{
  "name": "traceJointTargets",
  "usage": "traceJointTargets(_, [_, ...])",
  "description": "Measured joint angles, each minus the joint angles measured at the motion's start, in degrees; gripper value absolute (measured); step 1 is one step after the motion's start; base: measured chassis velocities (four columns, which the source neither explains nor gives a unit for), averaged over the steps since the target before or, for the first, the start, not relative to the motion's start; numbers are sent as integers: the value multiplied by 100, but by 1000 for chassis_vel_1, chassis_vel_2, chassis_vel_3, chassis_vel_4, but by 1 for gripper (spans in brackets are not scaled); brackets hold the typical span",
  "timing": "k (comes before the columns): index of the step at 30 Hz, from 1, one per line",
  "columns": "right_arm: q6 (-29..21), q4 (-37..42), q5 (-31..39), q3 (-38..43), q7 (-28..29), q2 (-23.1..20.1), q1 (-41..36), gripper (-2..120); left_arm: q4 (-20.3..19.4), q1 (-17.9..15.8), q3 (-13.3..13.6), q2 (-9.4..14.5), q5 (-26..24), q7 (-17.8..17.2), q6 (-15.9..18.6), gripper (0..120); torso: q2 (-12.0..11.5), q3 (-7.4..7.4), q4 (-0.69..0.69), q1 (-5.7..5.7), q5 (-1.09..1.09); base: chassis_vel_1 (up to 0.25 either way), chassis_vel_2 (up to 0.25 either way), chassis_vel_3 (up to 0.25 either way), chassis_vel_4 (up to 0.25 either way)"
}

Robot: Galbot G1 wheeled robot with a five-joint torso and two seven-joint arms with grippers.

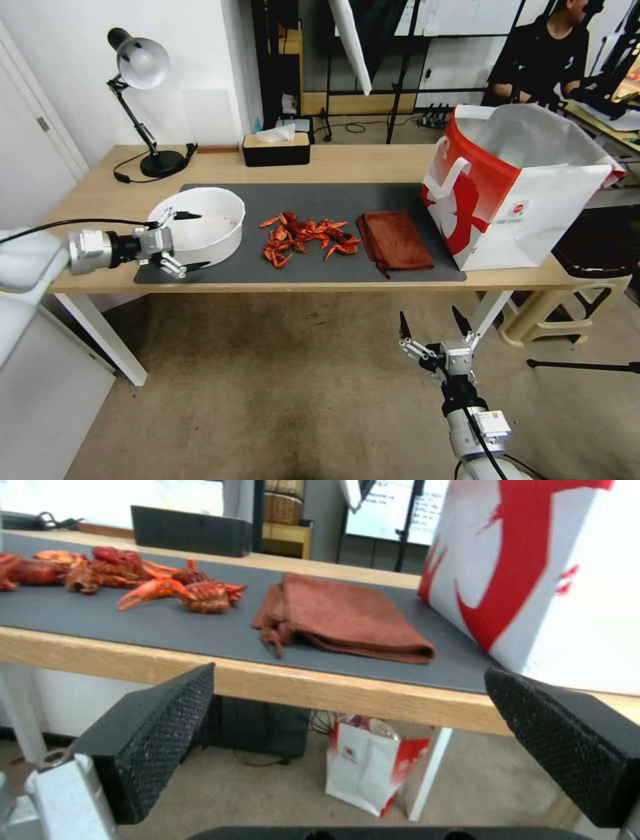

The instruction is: Sweep shrimp from table into container with towel, then put container into takeout bag.

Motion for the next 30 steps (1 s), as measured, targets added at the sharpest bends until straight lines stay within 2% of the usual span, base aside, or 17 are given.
traceJointTargets(2, [0, -23, 0, -17, 4, -20, 4, 100, 43, -91, 31, 136, 230, 322, -118, 100, 0, 0, -5, 0, 0, 0, 0, 0, 0])
traceJointTargets(6, [8, -38, -1, -39, 12, -22, 7, 100, 59, -277, 194, 284, 376, 591, -225, 100, 0, 0, -5, 0, 0, 0, 0, 0, 0])
traceJointTargets(11, [10, -44, -19, -83, 17, -13, 25, 100, 100, -458, 365, 360, 442, 692, -300, 100, 0, 0, -4, 0, 0, 0, 0, 0, 0])
traceJointTargets(14, [12, -58, -37, -110, 26, -9, 27, 100, 144, -719, 641, 454, 448, 751, -345, 100, 0, 0, -4, 0, 0, 0, 0, 0, 0])
traceJointTargets(15, [12, -58, -37, -110, 26, -9, 27, 100, 144, -719, 641, 454, 448, 751, -345, 100, 0, 0, -4, 0, 0, 0, 0, 0, 0])
traceJointTargets(18, [20, -70, -39, -109, 31, -13, 24, 100, 294, -1151, 1023, 468, 508, 867, -405, 100, 0, 0, -6, 0, 0, 0, 0, 0, 0])
traceJointTargets(20, [21, -71, -39, -108, 31, -14, 22, 100, 309, -1191, 1056, 466, 517, 876, -409, 100, 0, 0, -6, 0, 0, 0, 0, 0, 0])
traceJointTargets(21, [27, -76, -39, -105, 36, -14, 16, 100, 389, -1411, 1242, 432, 573, 926, -432, 100, 0, 0, -5, 0, 1, 0, 0, 0, 0])
traceJointTargets(24, [33, -83, -39, -101, 41, -13, 10, 100, 432, -1548, 1377, 396, 625, 966, -441, 97, 0, 0, -5, 0, 1, 0, 0, 0, 0])
traceJointTargets(26, [37, -91, -39, -89, 53, -13, 5, 100, 519, -1840, 1698, 329, 741, 1046, -469, 94, 0, 0, -6, 0, 1, 0, 0, 0, 0])
traceJointTargets(27, [37, -91, -39, -89, 53, -13, 5, 100, 519, -1840, 1698, 329, 741, 1046, -469, 94, 0, 0, -6, 0, 1, 0, 0, 0, 0])
traceJointTargets(30, [39, -108, -37, -69, 65, -18, 12, 100, 576, -2081, 2035, 292, 950, 1124, -547, 83, 0, 0, -5, 0, 0, 0, 0, 0, 0])
